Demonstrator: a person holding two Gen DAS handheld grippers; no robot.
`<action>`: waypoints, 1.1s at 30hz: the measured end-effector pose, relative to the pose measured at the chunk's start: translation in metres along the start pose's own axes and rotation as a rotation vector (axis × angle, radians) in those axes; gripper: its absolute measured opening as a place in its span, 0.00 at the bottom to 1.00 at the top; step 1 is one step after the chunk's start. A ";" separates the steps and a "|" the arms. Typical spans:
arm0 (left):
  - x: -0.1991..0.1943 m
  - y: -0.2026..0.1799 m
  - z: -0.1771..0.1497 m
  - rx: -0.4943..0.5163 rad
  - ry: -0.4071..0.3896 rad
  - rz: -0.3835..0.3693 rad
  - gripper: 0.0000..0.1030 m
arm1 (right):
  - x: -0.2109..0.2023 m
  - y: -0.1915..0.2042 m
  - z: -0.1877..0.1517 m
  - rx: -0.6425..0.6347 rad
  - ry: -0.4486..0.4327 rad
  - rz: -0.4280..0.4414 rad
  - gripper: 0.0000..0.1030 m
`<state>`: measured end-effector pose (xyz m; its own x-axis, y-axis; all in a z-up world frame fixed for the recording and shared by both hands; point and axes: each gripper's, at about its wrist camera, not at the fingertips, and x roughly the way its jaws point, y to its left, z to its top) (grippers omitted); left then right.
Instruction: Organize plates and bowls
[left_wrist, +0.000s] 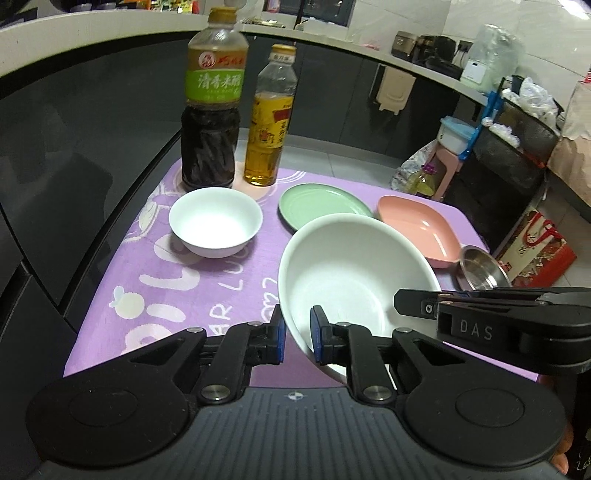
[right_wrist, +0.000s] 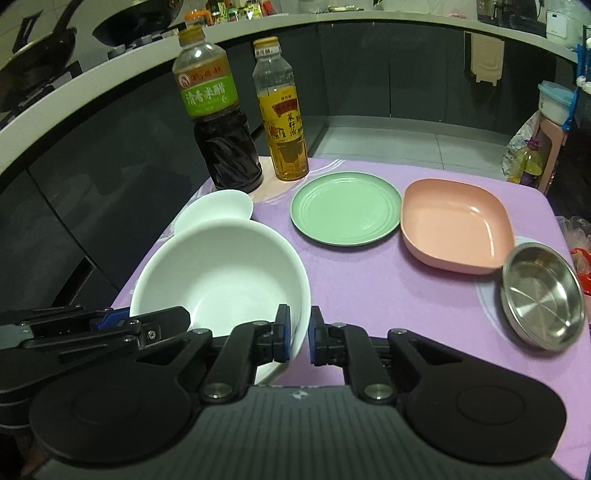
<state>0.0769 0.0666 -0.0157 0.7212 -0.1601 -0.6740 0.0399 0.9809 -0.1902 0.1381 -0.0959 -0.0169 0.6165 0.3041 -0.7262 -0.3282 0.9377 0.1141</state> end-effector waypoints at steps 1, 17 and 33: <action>-0.003 -0.002 -0.001 0.004 -0.004 -0.001 0.13 | -0.004 0.000 -0.002 0.002 -0.006 0.000 0.10; -0.041 -0.022 -0.032 0.048 -0.022 -0.024 0.13 | -0.052 -0.001 -0.038 0.018 -0.049 0.001 0.13; -0.064 -0.032 -0.062 0.092 -0.006 -0.045 0.13 | -0.077 -0.001 -0.074 0.049 -0.053 0.012 0.14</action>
<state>-0.0130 0.0387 -0.0106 0.7217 -0.2034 -0.6617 0.1354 0.9789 -0.1532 0.0376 -0.1332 -0.0114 0.6499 0.3229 -0.6881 -0.3015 0.9405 0.1565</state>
